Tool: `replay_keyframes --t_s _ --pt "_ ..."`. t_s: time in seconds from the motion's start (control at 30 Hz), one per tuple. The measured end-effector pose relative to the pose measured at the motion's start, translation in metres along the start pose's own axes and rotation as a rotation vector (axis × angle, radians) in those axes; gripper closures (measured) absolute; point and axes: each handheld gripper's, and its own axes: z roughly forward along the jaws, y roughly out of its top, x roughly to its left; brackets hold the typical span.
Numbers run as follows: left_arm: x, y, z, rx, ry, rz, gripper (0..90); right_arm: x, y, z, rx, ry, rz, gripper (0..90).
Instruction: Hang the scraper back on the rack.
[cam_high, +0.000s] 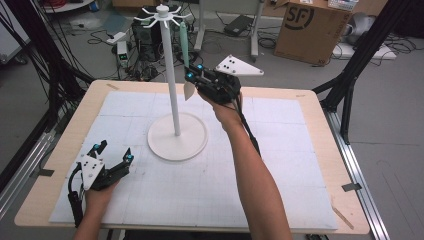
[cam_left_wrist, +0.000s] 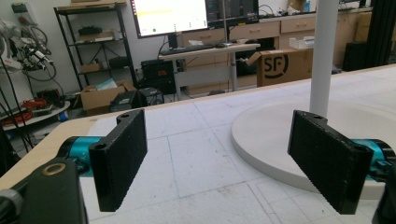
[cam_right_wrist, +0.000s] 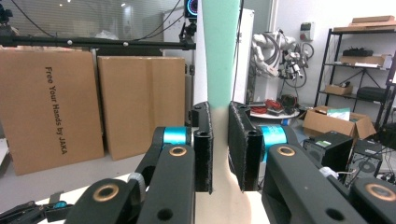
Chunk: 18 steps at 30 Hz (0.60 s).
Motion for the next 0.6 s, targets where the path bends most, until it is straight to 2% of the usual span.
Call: replay_keyframes --t_s 0.43,0.5,0.6 --pt "0.0002 0.0000 0.0000 0.000 -0.001 0.002 20.4 0.0003 -0.0006 0.0025 0.013 0.003 0.012 80.1" --pt "0.0001 0.0000 0.0001 -0.002 -0.001 0.000 20.4 0.0003 -0.0006 0.0023 0.011 0.005 0.018 77.9" --pt "0.0001 -0.0001 0.0001 -0.002 -0.001 -0.001 20.3 0.0006 0.0007 0.0017 0.003 0.003 0.027 69.9"
